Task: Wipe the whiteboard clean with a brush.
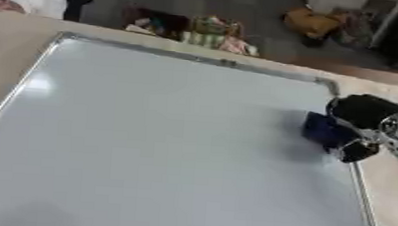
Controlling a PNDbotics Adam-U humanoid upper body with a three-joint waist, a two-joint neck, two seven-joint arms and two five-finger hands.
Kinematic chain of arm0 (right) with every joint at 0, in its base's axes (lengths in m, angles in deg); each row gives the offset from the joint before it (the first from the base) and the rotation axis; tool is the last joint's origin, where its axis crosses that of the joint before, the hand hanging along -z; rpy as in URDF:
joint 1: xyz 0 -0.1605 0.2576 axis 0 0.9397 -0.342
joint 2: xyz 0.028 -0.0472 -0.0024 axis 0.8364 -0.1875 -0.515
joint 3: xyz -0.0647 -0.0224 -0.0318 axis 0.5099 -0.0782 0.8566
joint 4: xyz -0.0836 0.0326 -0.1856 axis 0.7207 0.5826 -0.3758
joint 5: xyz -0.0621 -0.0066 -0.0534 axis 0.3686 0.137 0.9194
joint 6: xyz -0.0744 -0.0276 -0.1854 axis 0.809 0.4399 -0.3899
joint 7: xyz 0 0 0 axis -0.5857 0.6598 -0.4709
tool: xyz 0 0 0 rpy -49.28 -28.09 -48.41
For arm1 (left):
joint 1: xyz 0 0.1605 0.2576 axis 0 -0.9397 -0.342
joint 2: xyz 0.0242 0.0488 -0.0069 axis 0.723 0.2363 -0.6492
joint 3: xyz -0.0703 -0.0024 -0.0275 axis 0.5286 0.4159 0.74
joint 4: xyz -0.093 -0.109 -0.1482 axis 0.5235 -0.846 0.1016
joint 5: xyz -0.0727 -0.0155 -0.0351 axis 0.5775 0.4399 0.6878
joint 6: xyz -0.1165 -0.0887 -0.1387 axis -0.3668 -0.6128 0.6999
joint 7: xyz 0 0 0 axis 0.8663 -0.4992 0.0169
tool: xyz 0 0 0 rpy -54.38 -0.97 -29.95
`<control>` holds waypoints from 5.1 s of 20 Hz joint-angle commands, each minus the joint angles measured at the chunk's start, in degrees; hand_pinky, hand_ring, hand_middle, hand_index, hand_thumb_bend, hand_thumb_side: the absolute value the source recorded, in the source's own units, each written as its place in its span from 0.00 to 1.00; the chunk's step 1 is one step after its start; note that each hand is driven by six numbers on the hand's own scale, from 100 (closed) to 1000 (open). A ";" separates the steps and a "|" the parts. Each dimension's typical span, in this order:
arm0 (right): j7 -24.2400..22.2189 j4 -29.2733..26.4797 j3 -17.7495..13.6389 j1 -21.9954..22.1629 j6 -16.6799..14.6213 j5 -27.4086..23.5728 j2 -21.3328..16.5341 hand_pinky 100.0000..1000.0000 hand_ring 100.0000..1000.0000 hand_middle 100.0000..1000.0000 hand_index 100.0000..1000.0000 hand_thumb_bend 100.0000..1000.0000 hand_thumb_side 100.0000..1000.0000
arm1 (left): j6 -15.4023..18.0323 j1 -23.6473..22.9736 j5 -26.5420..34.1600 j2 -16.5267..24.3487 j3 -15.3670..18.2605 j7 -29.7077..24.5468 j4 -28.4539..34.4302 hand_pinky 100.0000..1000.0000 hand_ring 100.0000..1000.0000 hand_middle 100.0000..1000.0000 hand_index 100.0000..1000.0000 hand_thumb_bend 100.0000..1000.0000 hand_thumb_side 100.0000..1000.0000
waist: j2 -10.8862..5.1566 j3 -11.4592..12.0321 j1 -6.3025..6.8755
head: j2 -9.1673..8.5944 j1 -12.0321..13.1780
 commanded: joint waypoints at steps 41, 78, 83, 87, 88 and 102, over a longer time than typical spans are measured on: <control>-12.74 -18.55 2.73 -3.03 10.88 -32.49 0.69 0.30 0.31 0.04 0.18 0.00 0.18 | -2.28 0.84 1.67 0.47 -1.14 0.36 1.57 0.53 0.31 0.39 0.43 0.00 0.92 | -5.75 -1.15 -1.01 | 3.36 1.49; -17.66 -7.17 8.43 -7.30 8.44 -20.69 25.37 0.31 0.31 0.06 0.22 0.00 0.18 | -2.40 1.11 2.50 0.34 -1.66 1.05 1.94 0.53 0.32 0.40 0.43 0.00 0.91 | -7.16 -2.12 0.05 | 6.60 2.50; -18.84 -6.76 9.02 -7.37 8.37 -20.54 26.91 0.33 0.31 0.06 0.23 0.00 0.18 | -2.39 1.08 2.37 0.30 -1.68 0.89 1.84 0.53 0.31 0.40 0.43 0.00 0.91 | -7.02 -2.11 0.25 | 6.86 2.94; -19.53 -6.34 9.51 -7.44 8.00 -19.76 27.86 0.35 0.33 0.09 0.24 0.00 0.19 | -2.36 1.15 2.32 0.22 -1.73 0.82 1.81 0.53 0.31 0.40 0.43 0.00 0.91 | -6.86 -2.00 0.37 | 6.67 2.87; -19.64 -6.25 9.59 -7.44 7.81 -19.58 27.98 0.36 0.35 0.11 0.26 0.00 0.21 | -2.34 1.16 2.31 0.22 -1.73 0.82 1.81 0.53 0.31 0.40 0.43 0.00 0.91 | -6.81 -1.96 0.39 | 6.61 2.84; -20.61 -3.52 12.21 -7.48 1.29 -17.02 28.82 0.43 0.64 0.52 0.11 0.00 0.24 | -2.21 1.46 2.06 0.11 -1.91 0.50 1.72 0.53 0.31 0.40 0.43 0.00 0.91 | -5.95 -1.48 0.35 | 5.51 2.30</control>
